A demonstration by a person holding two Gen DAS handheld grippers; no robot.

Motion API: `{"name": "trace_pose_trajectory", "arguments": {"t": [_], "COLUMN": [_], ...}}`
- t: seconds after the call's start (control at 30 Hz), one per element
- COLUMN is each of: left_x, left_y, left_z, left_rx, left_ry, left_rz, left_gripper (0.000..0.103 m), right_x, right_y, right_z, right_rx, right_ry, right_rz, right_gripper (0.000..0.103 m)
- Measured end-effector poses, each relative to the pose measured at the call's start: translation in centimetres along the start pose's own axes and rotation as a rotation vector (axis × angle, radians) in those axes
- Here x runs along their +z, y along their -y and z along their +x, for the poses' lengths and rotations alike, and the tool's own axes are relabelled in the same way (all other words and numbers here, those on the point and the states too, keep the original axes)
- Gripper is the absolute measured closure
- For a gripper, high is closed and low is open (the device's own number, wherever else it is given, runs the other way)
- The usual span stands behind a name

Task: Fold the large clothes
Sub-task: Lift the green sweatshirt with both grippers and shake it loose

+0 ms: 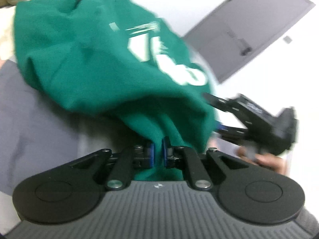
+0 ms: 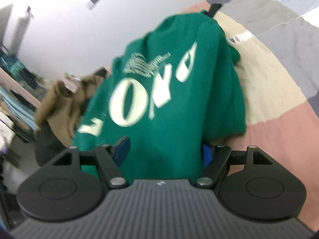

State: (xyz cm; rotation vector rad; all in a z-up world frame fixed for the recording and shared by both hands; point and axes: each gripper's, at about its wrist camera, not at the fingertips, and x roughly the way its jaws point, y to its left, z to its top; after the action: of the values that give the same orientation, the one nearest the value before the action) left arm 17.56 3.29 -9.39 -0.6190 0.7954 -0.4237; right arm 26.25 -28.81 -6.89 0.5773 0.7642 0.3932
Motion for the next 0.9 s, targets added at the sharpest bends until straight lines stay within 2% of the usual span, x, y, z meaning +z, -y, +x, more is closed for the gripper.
{"name": "trace_pose_trajectory", "arguments": {"t": [0.1,0.17,0.33,0.4,0.53,0.57,0.6,0.67,0.7,0.77,0.9], "left_x": [-1.1,-1.7,-2.5,-2.3,-1.6,-1.2,-0.8,-0.2,0.2,1.1,1.8], "left_y": [0.9,1.4,1.4,1.4,-0.2,-0.9,-1.8,-3.2,-4.2,-5.9,-8.7], "left_z": [-1.5,-1.9,-1.9,-2.0,-2.2,-2.3,-2.4,-3.0,-3.4,-3.6,-2.0], "left_rx": [-0.077,-0.094,-0.058,-0.032,-0.043,-0.041,-0.031,-0.013,-0.011,-0.032,-0.079], "left_ry": [-0.001,-0.024,-0.096,-0.091,-0.068,-0.062,-0.050,0.004,0.048,0.087,0.110], "left_rz": [-0.009,-0.001,0.034,0.045,-0.063,-0.099,-0.148,-0.237,-0.284,-0.373,-0.558], "left_gripper": [0.094,0.094,0.094,0.094,0.092,0.080,0.053,0.031,0.031,0.028,0.021], "right_x": [0.5,0.6,0.4,0.1,-0.5,-0.6,-0.6,-0.7,-0.7,-0.8,-0.9], "right_y": [-0.1,-0.1,1.2,1.9,3.2,3.5,3.7,4.0,4.0,4.2,4.4], "right_z": [-0.9,-1.1,-1.1,-1.0,-0.7,-0.7,-0.5,-0.2,-0.1,0.5,2.1], "right_rx": [0.037,0.029,-0.050,-0.094,-0.134,-0.135,-0.132,-0.130,-0.128,-0.109,-0.058], "right_ry": [0.035,0.043,0.032,0.009,-0.016,-0.024,-0.031,-0.038,-0.040,-0.054,-0.116], "right_rz": [0.011,0.011,0.072,0.092,0.180,0.203,0.217,0.241,0.254,0.274,0.292], "right_gripper": [0.029,0.029,0.029,0.029,0.029,0.029,0.029,0.028,0.028,0.028,0.028]}}
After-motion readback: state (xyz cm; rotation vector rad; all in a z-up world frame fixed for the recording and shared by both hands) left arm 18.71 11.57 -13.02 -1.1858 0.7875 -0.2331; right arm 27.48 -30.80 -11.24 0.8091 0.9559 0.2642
